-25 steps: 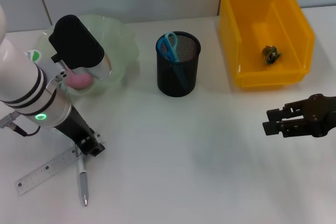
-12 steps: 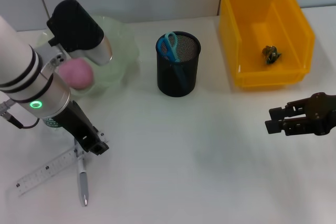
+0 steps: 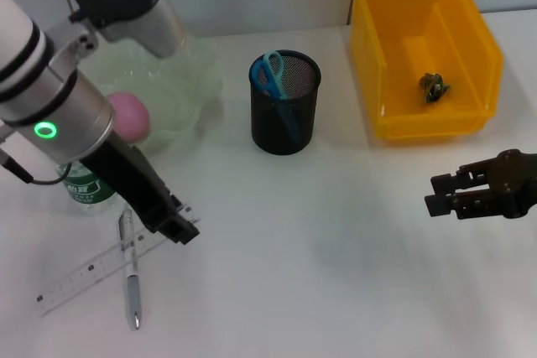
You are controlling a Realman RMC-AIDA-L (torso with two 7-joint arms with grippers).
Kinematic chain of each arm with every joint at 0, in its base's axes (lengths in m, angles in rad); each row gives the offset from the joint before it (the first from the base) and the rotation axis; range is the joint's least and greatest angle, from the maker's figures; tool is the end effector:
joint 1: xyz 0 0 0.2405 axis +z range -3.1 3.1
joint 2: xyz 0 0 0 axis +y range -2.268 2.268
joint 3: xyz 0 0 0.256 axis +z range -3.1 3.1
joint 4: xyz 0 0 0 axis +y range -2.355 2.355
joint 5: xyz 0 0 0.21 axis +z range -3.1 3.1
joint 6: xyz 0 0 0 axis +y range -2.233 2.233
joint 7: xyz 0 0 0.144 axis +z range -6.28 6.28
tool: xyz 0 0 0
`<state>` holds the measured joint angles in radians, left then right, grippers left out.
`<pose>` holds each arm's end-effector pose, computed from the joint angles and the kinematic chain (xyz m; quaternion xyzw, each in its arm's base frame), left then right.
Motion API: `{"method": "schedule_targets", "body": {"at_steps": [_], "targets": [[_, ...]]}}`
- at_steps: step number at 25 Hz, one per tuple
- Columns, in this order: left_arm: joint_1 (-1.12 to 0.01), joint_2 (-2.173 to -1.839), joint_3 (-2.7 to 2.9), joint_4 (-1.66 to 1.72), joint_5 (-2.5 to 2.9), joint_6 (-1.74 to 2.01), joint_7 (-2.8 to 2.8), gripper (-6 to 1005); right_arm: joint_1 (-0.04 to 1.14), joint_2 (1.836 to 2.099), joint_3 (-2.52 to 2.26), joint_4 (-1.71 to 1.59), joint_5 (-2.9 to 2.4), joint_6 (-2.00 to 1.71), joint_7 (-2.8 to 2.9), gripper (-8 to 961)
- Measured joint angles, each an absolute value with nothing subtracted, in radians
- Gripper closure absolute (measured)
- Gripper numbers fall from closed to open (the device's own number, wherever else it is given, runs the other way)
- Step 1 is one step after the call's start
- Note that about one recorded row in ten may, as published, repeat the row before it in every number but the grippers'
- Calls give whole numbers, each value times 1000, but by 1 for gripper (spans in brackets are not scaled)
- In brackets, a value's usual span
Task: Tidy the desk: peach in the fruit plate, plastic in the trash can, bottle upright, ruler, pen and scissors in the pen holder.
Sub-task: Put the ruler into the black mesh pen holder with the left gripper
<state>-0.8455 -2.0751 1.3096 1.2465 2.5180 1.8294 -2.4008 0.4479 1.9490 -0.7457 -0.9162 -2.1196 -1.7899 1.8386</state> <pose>-0.1200 0.3537 -0.0014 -0.9516 -0.2210 0.2107 0.0342 0.2843 0.3074 0.0750 -0.9274 0.3426 0.1340 0.0684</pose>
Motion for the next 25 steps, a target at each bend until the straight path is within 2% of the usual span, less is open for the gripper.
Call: {"method": "schedule_targets", "body": {"at_steps": [14,25], "targets": [[-964,-2072,1081,1276,2254,1949,-2409,575,442,1941,-747,-915,-2146,-1793,1837,430],[-929,-2068,1020,1277,2028,1820,-2334,567,439,1940,-745,-916,-2168,-1798,1837,428]]}}
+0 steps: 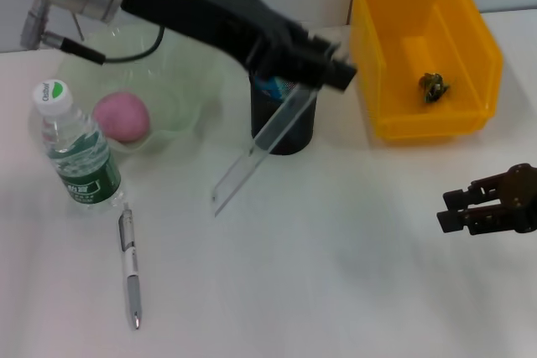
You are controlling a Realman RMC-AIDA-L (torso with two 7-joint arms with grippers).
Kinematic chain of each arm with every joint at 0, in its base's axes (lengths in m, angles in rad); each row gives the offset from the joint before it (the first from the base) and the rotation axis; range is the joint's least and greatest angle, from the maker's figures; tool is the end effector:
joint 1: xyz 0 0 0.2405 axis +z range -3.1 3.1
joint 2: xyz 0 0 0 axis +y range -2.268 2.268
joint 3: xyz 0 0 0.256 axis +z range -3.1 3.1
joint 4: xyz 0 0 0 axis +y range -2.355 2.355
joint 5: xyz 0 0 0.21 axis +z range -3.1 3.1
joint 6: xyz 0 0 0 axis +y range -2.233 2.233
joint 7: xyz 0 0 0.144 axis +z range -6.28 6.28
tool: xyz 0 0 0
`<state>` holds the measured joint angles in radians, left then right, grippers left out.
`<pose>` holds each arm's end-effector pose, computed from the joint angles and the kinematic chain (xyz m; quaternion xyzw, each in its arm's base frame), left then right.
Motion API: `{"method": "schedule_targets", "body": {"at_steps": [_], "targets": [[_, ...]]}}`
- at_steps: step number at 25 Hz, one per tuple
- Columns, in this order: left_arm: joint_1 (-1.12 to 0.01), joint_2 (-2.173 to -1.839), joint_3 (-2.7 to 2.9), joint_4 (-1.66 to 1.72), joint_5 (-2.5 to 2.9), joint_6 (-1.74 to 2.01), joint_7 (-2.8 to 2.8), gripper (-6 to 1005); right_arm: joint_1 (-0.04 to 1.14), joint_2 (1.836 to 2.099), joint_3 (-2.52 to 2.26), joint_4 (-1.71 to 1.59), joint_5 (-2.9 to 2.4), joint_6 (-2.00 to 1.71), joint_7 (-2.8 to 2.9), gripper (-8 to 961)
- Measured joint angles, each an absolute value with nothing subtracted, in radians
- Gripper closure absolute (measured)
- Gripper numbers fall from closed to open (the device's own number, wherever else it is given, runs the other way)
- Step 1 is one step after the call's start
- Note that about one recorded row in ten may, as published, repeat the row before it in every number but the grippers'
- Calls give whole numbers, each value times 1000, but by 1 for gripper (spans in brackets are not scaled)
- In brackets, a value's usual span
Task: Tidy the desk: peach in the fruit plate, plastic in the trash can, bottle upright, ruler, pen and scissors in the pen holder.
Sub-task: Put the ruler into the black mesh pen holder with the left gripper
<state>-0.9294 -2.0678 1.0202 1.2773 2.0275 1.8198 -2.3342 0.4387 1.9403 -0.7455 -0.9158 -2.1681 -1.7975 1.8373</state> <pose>-0.0296 0.3617 0.0411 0.9818 0.1584 0.1003 0.0305 0.2939 0.3016 0.0766 -0.9271 0.3528 0.1082 0.0655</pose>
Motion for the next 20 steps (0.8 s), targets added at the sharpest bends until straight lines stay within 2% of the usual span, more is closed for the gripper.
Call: {"method": "schedule_targets", "body": {"at_steps": [8,9,20], "targets": [[-840,-2066,1011,1273,1870,1622,-2235,562,439,1939,-745,-916,-2185,-1795,1837,426],[-797,-2068,1023,1246,1800,1495,-2162,561,441,1938,-745,-915,-2186,-1793,1837,426],[-703,-2073,1178,1056,1530,1171,-1854,554,446,1935,-675,-915,-2195,-1782,1809,424]]}}
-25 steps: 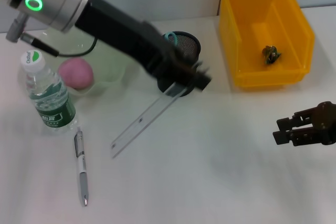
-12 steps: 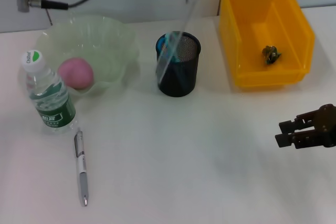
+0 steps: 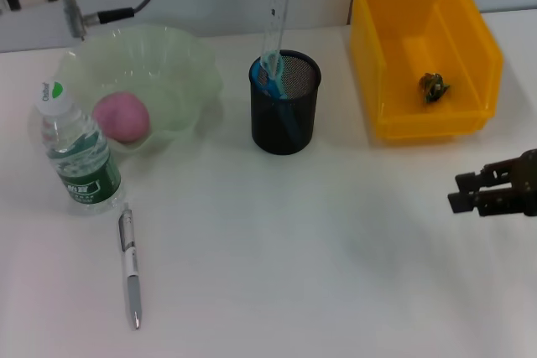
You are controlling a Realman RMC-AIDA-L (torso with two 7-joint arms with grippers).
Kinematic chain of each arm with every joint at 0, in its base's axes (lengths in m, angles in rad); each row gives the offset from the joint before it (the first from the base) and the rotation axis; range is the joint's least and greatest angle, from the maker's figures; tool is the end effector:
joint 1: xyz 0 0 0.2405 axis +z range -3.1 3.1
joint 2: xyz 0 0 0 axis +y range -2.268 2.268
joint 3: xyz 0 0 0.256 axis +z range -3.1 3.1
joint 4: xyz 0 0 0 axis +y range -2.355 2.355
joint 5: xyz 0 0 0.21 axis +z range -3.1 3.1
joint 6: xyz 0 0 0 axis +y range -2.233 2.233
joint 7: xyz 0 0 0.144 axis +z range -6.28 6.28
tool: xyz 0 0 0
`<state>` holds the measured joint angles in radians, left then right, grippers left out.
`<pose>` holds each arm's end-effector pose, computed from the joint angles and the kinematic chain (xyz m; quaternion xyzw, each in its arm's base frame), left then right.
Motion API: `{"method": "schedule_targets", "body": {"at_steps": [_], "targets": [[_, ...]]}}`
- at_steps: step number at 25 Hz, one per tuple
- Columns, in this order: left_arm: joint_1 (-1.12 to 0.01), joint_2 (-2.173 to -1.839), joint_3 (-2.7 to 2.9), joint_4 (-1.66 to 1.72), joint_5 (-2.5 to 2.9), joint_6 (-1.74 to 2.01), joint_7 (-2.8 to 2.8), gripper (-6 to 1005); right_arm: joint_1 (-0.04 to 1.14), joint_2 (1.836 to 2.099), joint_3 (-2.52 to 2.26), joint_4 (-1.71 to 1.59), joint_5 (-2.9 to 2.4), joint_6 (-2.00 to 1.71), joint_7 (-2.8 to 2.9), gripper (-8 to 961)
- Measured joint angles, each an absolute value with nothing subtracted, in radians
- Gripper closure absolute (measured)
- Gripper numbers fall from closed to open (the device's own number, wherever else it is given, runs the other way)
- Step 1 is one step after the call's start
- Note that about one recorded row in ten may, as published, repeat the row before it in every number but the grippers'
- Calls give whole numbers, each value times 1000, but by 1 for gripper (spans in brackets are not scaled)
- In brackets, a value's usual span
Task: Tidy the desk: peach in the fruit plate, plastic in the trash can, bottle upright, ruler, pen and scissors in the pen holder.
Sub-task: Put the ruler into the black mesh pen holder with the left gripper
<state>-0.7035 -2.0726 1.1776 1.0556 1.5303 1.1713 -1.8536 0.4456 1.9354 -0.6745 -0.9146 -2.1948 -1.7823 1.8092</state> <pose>-0.0709 0.4103 0.0279 -0.9096 -0.1541 -0.3540 0.1536 0.3002 0.3061 0.0875 -0.9241 0.3511 0.1150 0.0980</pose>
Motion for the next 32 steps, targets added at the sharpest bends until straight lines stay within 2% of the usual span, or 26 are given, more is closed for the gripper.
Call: {"method": "schedule_targets", "body": {"at_steps": [9,13,18,24,31,32], "targets": [[-696,-2076,1257,892,1317,1079,-1646,548,447,1956,-480,-899,-2185,-1782,1685,422],[-696,-2077,1269,836,1246,1059,-1575,546,447,1956,-465,-869,-2169,-1797,1648,421],[-704,-2077,1291,775,1187,1050,-1515,542,442,1948,-462,-847,-2138,-1870,1622,420],[-727,-2078,1300,670,1143,1041,-1427,539,439,1913,-455,-791,-2136,-1935,1623,419],[-740,-2079,1317,634,1125,1020,-1398,534,444,1910,-443,-782,-2133,-1961,1635,418],[-740,-2079,1322,634,1125,1014,-1396,533,444,1910,-443,-782,-2133,-1961,1635,390]]}}
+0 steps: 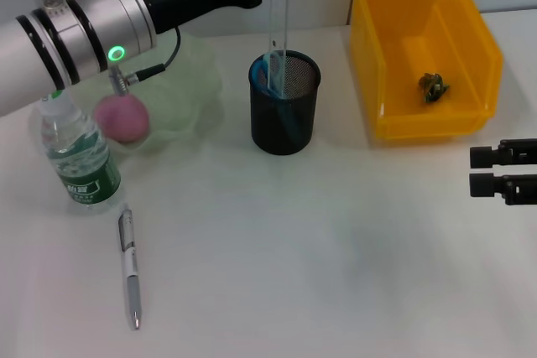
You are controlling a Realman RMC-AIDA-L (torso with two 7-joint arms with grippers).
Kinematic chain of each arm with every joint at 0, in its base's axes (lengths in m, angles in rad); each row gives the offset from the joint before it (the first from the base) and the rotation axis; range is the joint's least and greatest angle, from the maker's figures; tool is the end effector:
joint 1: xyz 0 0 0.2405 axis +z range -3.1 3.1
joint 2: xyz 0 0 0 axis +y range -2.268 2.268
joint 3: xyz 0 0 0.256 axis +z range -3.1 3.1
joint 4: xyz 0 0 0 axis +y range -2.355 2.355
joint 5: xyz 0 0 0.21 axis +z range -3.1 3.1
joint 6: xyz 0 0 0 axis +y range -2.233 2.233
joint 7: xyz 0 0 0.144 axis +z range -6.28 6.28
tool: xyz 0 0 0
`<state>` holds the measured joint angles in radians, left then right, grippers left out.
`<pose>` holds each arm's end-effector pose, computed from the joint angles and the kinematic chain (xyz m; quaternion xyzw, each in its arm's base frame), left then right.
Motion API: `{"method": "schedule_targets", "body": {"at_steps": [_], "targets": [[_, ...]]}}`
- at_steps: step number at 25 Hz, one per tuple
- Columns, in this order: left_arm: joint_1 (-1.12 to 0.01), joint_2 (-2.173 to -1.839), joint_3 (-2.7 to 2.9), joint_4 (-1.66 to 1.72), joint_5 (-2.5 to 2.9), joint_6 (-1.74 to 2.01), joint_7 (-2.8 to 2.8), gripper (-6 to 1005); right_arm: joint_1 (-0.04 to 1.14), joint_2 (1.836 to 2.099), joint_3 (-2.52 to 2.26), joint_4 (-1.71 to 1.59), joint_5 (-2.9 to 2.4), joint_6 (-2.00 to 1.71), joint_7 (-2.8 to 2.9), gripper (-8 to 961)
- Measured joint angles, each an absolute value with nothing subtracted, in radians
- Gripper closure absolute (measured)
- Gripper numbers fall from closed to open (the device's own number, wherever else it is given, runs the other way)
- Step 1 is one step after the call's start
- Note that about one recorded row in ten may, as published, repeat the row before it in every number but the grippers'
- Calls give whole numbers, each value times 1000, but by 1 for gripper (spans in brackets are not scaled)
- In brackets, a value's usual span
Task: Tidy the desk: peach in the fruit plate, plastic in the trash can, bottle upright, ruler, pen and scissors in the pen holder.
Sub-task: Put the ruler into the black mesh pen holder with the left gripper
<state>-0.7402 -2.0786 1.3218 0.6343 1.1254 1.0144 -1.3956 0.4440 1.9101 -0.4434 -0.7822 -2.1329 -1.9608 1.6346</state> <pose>-0.1172 0.4221 -0.0287 -0.8796 -0.1898 -0.3863 0.2024 0.3013 0.2841 0.1067 -0.9165 0.3072 0.2422 0.0840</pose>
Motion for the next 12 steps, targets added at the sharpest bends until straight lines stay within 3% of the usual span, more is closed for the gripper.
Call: {"method": "schedule_targets", "body": {"at_steps": [7,12], "targets": [[-741,-2079,1366,614,1029,964,-1320,529,459,1904,-460,-779,-2164,-1957,1652,193],[-737,-2079,1421,609,934,927,-1258,525,463,1905,-459,-778,-2166,-1952,1664,141]]}}
